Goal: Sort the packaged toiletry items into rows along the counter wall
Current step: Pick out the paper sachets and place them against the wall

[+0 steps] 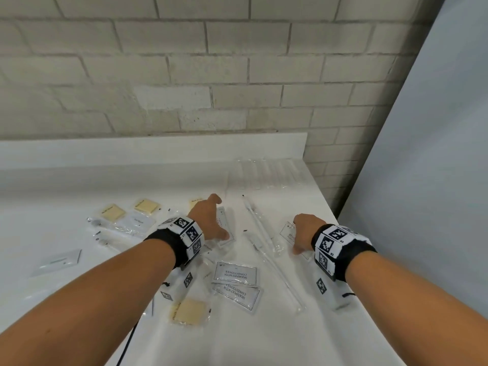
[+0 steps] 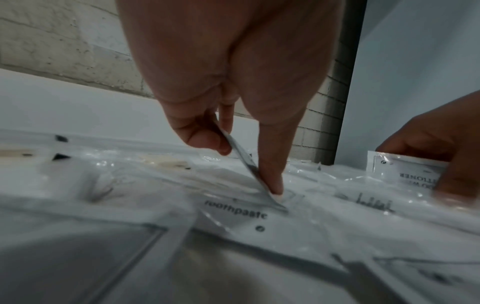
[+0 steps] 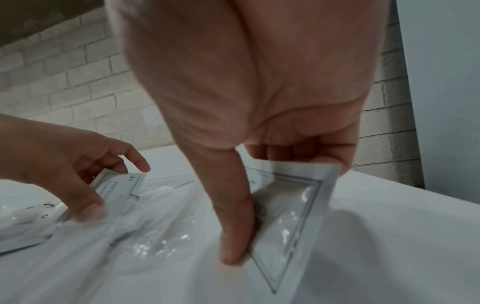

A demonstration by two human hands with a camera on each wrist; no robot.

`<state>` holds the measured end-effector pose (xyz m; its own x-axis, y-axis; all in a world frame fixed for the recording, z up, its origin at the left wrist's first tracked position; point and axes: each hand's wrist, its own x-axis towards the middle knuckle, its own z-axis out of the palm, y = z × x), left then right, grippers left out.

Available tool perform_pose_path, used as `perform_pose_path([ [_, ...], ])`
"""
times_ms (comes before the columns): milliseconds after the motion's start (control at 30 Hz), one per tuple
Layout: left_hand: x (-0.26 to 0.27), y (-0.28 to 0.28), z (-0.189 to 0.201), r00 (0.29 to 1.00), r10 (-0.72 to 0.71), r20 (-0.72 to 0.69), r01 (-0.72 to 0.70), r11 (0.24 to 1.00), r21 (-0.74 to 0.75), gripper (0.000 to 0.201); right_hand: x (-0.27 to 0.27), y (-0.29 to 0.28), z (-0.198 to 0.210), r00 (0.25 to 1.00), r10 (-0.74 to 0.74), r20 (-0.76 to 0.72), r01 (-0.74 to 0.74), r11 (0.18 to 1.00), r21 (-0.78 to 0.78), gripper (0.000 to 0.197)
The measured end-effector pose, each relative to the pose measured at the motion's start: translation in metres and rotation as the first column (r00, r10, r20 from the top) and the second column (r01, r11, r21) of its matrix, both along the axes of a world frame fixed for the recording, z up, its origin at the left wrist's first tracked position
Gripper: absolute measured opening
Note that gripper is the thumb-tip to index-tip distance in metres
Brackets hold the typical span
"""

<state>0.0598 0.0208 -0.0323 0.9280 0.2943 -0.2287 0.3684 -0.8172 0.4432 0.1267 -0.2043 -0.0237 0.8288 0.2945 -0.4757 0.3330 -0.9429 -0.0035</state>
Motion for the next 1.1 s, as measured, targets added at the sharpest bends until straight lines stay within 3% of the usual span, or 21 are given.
perform_pose_path([
  [167,-0.01,-0.003,0.003,0.998,0.05,0.046,-0.045,0.994,-0.102,0.062,-0.007,0.012,0.0,0.998,0.046,-0.039,-0.045,0.999,0.023,0.031],
  [267,-0.011,-0.003,0.006,0.993,0.011,0.119,0.006,0.991,-0.137,0.023,-0.01,0.02,0.007,0.999,0.014,-0.034,-0.008,0.982,0.19,0.025],
  [300,-0.012,-0.004,0.008,0.993,-0.014,0.116,0.034,0.985,-0.172,0.019,-0.008,0.024,0.009,0.999,-0.005,-0.048,0.017,0.964,0.267,0.028],
  [367,-0.012,-0.006,0.011,0.995,-0.034,0.096,0.06,0.958,-0.281,0.023,-0.006,0.033,0.013,0.992,-0.037,-0.119,0.086,0.893,0.441,0.029],
  [500,-0.011,-0.007,0.019,0.996,0.049,0.077,0.0,0.846,-0.533,0.015,-0.006,0.051,0.023,0.966,-0.013,-0.257,0.201,0.664,0.721,0.016],
  [567,-0.012,-0.007,0.022,0.995,0.077,0.055,-0.027,0.784,-0.621,0.024,-0.007,0.06,0.028,0.979,0.07,-0.19,0.111,0.601,0.792,0.015],
  [633,-0.015,-0.008,0.026,0.993,0.107,0.058,-0.038,0.728,-0.684,0.03,-0.006,0.068,0.03,0.988,0.127,-0.092,0.003,0.571,0.821,0.026],
  [800,-0.03,-0.003,0.032,0.987,0.153,0.051,-0.063,0.658,-0.75,0.027,-0.01,0.082,0.033,0.985,0.12,-0.124,0.054,0.467,0.883,0.035],
  [967,-0.056,0.008,0.03,0.985,0.061,0.163,0.082,0.661,-0.746,0.036,-0.027,0.089,0.032,0.984,0.078,-0.157,0.109,0.434,0.895,0.043],
  [1033,-0.066,0.012,0.027,0.983,0.073,0.171,0.076,0.684,-0.726,0.035,-0.034,0.091,0.032,0.972,0.04,-0.233,0.193,0.433,0.881,0.045],
  [1100,-0.076,0.02,0.021,0.983,0.093,0.156,0.044,0.712,-0.701,0.033,-0.043,0.09,0.034,0.972,-0.012,-0.235,0.205,0.534,0.82,0.048],
])
